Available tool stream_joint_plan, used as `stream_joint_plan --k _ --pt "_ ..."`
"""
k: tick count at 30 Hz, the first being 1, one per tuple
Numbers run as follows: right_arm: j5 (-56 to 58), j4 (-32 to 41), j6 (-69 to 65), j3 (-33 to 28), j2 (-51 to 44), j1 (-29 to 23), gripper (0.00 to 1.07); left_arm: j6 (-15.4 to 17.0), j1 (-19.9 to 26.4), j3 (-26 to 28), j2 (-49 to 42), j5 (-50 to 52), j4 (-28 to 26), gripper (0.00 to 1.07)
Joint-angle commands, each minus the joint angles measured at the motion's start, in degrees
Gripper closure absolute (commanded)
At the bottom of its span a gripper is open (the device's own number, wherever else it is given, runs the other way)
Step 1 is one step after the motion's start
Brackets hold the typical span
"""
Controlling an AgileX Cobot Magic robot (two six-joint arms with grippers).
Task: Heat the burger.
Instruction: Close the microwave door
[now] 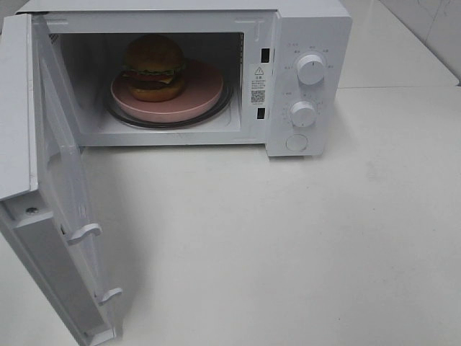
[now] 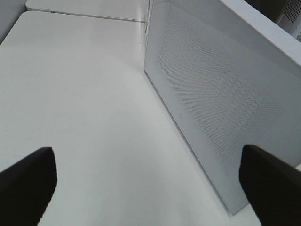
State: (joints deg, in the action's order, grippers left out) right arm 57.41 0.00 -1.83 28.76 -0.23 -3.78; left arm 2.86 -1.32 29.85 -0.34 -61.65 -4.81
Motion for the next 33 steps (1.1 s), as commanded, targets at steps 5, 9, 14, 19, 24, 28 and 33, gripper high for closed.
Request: stream_joint_plan --k 5,9,14,19,24,28,33 --pt "-0.5 0.0 -0.2 -0.2 -1.5 0.4 0.31 -0.1 0.0 -0.2 0.4 0.5 0.1 0.09" --pt "-0.5 0.0 -0.2 -0.2 -1.5 0.4 0.31 -0.1 0.0 0.0 1.5 0.7 -0.1 0.09" --pt "-0.5 0.0 -0.2 -0.2 -1.5 0.4 0.31 0.4 0.0 2.2 3.5 3.1 -0.2 0.12" --pt "-0.5 0.0 -0.2 -0.2 -1.5 0.4 0.31 0.4 0.0 2.5 8.1 6.4 -0.3 0.25" --pt "-0.5 0.0 -0.2 -0.2 -1.5 0.4 0.31 0.3 0.0 2.5 13.7 10.7 -0.2 0.47" --pt "-0.5 0.0 -0.2 -0.2 -1.5 0.4 0.31 0.3 0.0 2.5 17.0 12.5 -0.2 0.63" --pt "-0.5 0.0 -0.2 -0.2 -1.5 0.4 0.31 0.3 0.0 2.5 23.0 16.8 -0.2 0.88"
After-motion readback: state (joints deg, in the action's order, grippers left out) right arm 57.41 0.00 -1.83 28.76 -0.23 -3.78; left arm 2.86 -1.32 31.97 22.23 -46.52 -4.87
